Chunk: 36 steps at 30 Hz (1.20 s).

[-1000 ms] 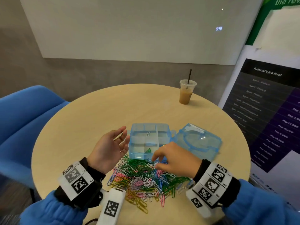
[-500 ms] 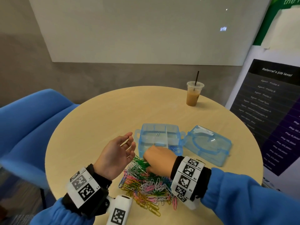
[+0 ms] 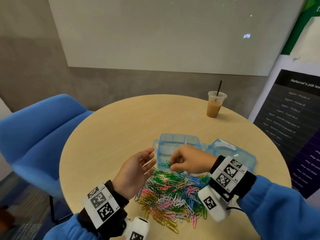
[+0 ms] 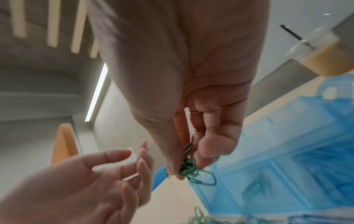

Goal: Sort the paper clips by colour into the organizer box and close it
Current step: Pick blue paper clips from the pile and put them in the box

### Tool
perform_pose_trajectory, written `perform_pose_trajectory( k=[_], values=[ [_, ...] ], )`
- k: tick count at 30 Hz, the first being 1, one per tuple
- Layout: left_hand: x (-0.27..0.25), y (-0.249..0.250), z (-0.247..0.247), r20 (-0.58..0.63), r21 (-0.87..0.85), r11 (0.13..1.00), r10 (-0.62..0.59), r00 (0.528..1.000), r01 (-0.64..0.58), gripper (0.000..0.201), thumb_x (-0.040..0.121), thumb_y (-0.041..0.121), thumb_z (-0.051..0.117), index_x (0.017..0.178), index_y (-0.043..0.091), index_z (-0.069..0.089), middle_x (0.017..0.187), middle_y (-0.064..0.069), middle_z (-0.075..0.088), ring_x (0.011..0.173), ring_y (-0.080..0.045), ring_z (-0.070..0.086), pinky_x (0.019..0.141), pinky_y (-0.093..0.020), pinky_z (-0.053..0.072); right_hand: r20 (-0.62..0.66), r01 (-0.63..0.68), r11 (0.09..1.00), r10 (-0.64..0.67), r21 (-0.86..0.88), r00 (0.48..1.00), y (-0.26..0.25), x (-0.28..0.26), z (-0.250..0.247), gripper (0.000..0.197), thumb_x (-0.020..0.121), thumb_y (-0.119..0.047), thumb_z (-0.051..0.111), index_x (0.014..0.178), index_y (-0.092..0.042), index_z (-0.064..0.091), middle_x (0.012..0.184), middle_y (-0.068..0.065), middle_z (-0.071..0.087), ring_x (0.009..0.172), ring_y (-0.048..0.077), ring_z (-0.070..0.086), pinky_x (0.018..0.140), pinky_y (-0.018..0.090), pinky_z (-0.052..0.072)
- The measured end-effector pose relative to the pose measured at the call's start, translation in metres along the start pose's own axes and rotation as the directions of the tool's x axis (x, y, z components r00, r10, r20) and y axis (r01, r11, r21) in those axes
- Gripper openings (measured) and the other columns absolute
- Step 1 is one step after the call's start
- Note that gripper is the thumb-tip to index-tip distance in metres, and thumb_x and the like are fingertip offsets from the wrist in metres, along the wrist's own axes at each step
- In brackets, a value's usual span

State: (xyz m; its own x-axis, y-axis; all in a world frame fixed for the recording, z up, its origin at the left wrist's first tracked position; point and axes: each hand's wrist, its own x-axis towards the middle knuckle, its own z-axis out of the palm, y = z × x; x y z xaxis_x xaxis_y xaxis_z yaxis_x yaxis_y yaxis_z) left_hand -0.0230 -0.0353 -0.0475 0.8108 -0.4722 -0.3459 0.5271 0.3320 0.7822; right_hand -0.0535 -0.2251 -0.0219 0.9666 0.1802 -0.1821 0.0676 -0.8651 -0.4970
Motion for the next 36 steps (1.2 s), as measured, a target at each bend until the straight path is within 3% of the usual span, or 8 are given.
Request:
perform_pose_trajectory(
  k=[4,7,9,14,22,27,32,36],
  values=[
    [0.000,0.008,0.003,0.120,0.511,0.840,0.143,0.982,-0.185,0.029,0.103,0.017,0.040,0.108,0.014,0.068,0.109,0.001,0.068,0.084,-0.013,0.063,0.072,-0.027,0.043,-0.011,-0.039,0.984,0.041,0.174,0.999,0.015,-0.009,-0.018,0.014,0.091,-0.022,0.067,0.094,-0.008,0.068,0.065,-0.005,0.061,0.047,0.001,0.055,0.054,0.021,0.049],
    [0.003,0.014,0.002,0.264,0.846,0.431,0.177,0.948,-0.316,0.026,0.104,0.026,0.039,0.112,0.023,0.063,0.116,0.008,0.060,0.090,-0.010,0.062,0.071,-0.018,0.043,-0.021,-0.064,0.959,0.073,0.277,0.997,0.027,-0.015,-0.027,0.015,0.091,-0.018,0.067,0.091,-0.003,0.070,0.061,-0.005,0.060,0.053,0.005,0.055,0.058,0.023,0.050],
    [0.010,0.018,0.004,0.340,0.916,0.174,0.147,0.929,-0.363,0.026,0.104,0.029,0.038,0.116,0.024,0.061,0.125,0.010,0.052,0.101,-0.011,0.058,0.081,-0.021,0.043,-0.025,-0.094,0.934,0.109,0.344,0.994,0.035,-0.019,-0.031,0.014,0.091,-0.016,0.067,0.087,-0.004,0.071,0.058,-0.007,0.059,0.055,0.006,0.054,0.058,0.023,0.050],
    [0.027,0.011,0.011,0.379,0.879,-0.246,-0.157,0.912,-0.408,0.037,0.105,0.033,0.035,0.134,0.019,0.054,0.153,0.010,0.033,0.133,-0.021,0.030,0.110,-0.039,0.030,-0.087,-0.180,0.873,0.245,0.454,0.966,0.059,-0.020,-0.034,0.020,0.088,-0.015,0.070,0.088,0.005,0.070,0.061,0.001,0.059,0.057,0.011,0.054,0.057,0.022,0.048],
    [0.029,-0.002,0.014,0.360,0.885,-0.253,-0.161,0.919,-0.391,0.040,0.105,0.037,0.033,0.132,0.017,0.055,0.148,0.008,0.039,0.129,-0.018,0.035,0.109,-0.034,0.031,-0.346,-0.023,0.831,0.256,0.556,0.903,0.065,-0.013,-0.022,0.008,0.091,-0.010,0.065,0.088,-0.003,0.064,0.070,0.008,0.060,0.060,0.013,0.058,0.057,0.022,0.050],
    [0.022,-0.003,0.014,0.350,0.894,-0.229,-0.179,0.919,-0.385,0.042,0.104,0.042,0.034,0.134,0.020,0.053,0.147,0.010,0.038,0.130,-0.014,0.034,0.110,-0.032,0.030,-0.316,0.048,0.808,0.174,0.587,0.933,0.054,-0.001,-0.008,0.005,0.091,-0.004,0.063,0.088,-0.005,0.060,0.075,0.013,0.065,0.070,0.022,0.066,0.065,0.027,0.056],
    [0.016,-0.002,0.013,0.361,0.892,-0.219,-0.181,0.915,-0.395,0.043,0.104,0.042,0.034,0.136,0.020,0.052,0.150,0.010,0.036,0.134,-0.013,0.032,0.112,-0.032,0.028,-0.295,-0.049,0.943,0.152,0.330,0.943,0.054,0.003,0.000,0.008,0.085,-0.005,0.070,0.088,-0.012,0.068,0.088,0.009,0.073,0.085,0.020,0.070,0.082,0.032,0.058],
    [0.012,0.002,0.016,0.405,0.889,-0.182,-0.113,0.907,-0.420,0.039,0.104,0.035,0.038,0.130,0.015,0.058,0.145,0.007,0.045,0.127,-0.010,0.044,0.105,-0.023,0.034,-0.305,-0.042,0.976,0.107,0.211,0.946,0.047,-0.002,0.000,0.017,0.090,-0.002,0.063,0.103,-0.009,0.072,0.100,0.003,0.072,0.094,0.013,0.067,0.083,0.017,0.052]
  ],
)
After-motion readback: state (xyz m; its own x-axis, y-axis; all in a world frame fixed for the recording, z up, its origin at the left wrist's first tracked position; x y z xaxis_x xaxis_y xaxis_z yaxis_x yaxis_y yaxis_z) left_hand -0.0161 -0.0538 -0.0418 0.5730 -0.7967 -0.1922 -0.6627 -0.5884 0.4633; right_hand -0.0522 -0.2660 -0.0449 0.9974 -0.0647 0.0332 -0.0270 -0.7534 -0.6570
